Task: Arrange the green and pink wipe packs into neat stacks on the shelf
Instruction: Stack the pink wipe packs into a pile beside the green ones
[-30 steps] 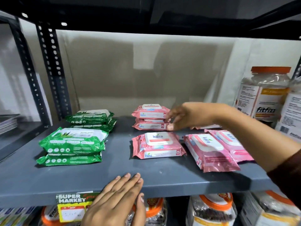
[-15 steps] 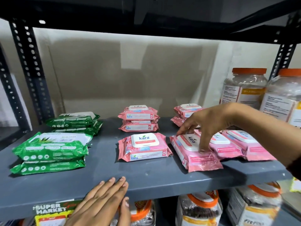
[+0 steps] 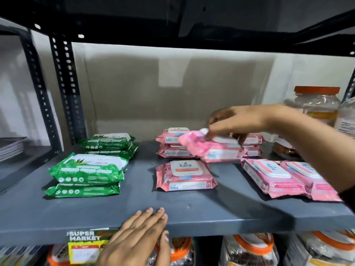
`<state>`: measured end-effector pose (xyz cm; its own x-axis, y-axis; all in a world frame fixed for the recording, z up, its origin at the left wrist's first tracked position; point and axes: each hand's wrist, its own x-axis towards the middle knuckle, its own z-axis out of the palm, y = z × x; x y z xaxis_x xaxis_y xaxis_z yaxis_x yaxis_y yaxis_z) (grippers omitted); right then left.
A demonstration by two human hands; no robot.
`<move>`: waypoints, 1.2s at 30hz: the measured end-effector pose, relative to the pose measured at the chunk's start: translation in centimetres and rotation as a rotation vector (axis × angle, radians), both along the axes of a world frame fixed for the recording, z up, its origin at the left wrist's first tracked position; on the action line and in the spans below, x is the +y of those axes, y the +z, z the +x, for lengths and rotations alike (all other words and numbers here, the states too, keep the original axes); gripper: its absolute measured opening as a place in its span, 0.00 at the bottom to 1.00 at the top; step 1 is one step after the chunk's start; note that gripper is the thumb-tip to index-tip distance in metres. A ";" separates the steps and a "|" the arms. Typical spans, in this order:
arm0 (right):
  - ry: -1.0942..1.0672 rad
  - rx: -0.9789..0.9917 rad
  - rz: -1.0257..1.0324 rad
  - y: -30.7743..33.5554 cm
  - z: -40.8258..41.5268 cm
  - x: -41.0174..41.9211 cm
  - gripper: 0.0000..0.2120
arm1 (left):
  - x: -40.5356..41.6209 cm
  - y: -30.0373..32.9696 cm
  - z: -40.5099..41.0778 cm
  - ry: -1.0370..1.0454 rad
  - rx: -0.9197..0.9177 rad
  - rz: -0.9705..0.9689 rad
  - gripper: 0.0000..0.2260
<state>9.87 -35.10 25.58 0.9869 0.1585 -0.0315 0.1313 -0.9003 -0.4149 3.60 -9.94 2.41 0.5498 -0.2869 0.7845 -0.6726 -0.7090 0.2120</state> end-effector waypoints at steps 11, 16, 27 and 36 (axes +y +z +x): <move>-0.133 0.000 -0.113 -3.6 3.5 6.0 0.25 | -0.2 0.0 -0.1 0.006 -0.088 0.044 0.22; -0.082 0.053 -0.075 -3.3 4.1 5.7 0.24 | 0.2 0.0 -0.4 0.035 -0.081 0.005 0.21; 0.297 0.046 0.058 -4.4 4.5 2.6 0.31 | 0.6 -0.7 -0.2 0.031 -0.119 0.026 0.21; 0.220 0.022 0.330 -5.7 4.1 -0.2 0.27 | 0.4 2.8 -1.2 -0.026 0.073 -0.266 0.13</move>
